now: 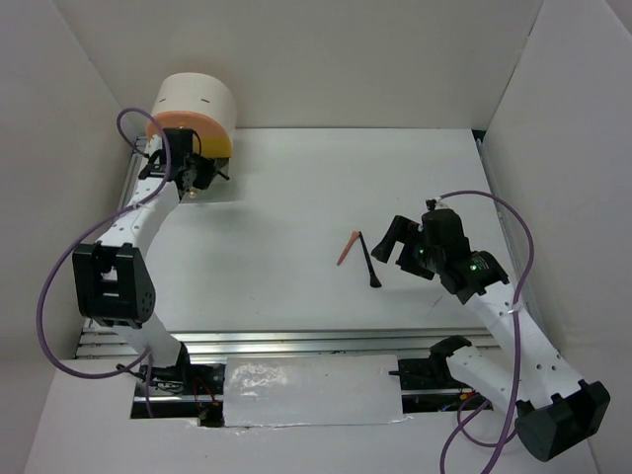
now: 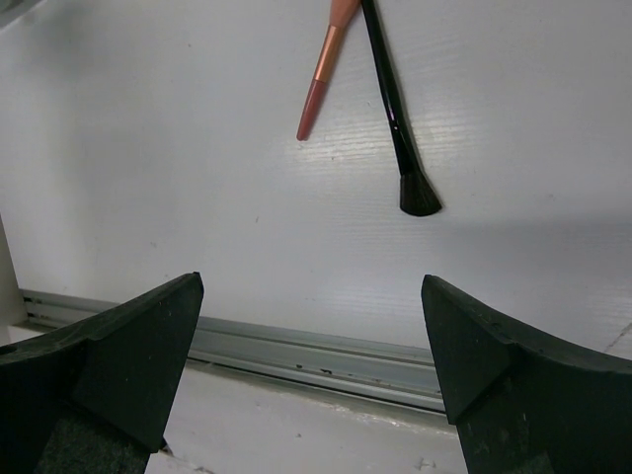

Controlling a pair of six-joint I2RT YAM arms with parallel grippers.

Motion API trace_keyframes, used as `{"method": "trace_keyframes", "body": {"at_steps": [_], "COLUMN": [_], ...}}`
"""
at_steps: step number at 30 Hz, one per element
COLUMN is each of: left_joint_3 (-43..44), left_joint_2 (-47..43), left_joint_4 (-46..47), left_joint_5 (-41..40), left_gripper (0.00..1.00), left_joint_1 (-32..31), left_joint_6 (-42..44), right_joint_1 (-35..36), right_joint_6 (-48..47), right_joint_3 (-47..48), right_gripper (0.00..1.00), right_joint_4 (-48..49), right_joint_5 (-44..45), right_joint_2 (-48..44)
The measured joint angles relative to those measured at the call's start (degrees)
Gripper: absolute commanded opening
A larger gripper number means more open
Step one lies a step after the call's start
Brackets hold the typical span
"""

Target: Organize the makeup

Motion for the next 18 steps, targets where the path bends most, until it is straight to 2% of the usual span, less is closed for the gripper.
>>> {"method": "trace_keyframes", "body": {"at_steps": [7, 18], "left_joint_3": [1.97, 2.97], "left_joint_2": [7.96, 13.51], "left_joint_4": [6.47, 10.25], "left_joint_5": [5.09, 7.15], "left_gripper": [0.00, 0.03], "left_joint_1": [4.98, 7.69], "left_joint_6": [-5.51, -5.75], "right_joint_1": [-0.07, -0.13], "right_joint_6": [0.00, 0.00], "right_joint_3": [0.00, 0.00], "right_gripper": [1.00, 1.00], "right_joint_4": [-0.04, -0.13], "right_joint_5": [0.09, 0.31], "right_joint_2": [-0.83, -1.33]}}
